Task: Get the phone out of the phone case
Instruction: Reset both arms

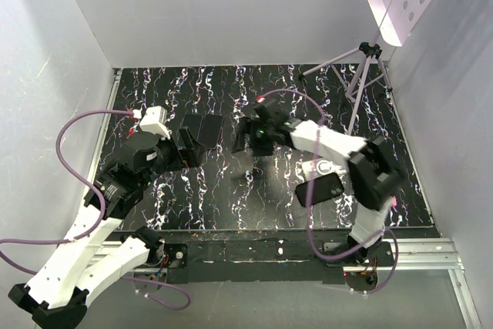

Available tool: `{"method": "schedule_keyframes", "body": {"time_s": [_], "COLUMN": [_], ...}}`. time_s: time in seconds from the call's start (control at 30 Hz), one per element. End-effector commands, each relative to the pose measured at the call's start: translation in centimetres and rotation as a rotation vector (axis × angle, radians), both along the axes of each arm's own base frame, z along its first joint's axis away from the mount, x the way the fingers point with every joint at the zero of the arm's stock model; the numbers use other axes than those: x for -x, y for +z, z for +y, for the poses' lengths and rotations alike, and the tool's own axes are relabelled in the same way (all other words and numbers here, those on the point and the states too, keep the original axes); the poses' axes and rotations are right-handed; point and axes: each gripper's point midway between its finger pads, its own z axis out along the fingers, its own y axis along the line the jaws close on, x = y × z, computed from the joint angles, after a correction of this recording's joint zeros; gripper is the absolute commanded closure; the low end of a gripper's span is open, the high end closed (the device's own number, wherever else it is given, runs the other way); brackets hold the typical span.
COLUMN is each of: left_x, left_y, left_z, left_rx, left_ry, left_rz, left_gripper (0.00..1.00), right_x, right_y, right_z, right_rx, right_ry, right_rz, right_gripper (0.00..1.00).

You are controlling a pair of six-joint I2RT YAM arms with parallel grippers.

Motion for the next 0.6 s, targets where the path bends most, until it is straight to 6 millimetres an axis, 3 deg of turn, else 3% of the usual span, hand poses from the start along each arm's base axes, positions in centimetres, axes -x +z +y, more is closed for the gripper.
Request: {"method": "schedule_keyframes", "body": {"time_s": [0.0, 0.23, 0.43, 0.57], "left_x": [-0.9, -2.0, -2.8, -3.0], "left_y": [1.4, -0.1, -0.7, 0.3], "left_z": [-0.6, -0.7, -1.3, -1.7], "left_rx": [0.023, 0.008, -0.011, 0.025], "left_ry": [0.002, 0.033, 0.032, 0.035], "left_rz": [-0.031, -0.014, 0.011, 0.007], "left_gripper": [0.02, 0.02, 0.02, 0.02], "right_x": [4.6, 12.3, 15.9, 17.5], "right_y": [2.8, 6.5, 13.7, 17.5], "right_z": [-8.6, -18.5, -23.7, -26.6], "right_rx": [0.123, 0.034, -0.21, -0.322], "right_ry": [-0.032, -0.157, -0.281, -0.345], "right_rz": [-0.162, -0.377, -0.667, -0.844], "right_gripper": [0.13, 0.12, 0.11, 0.11]}}
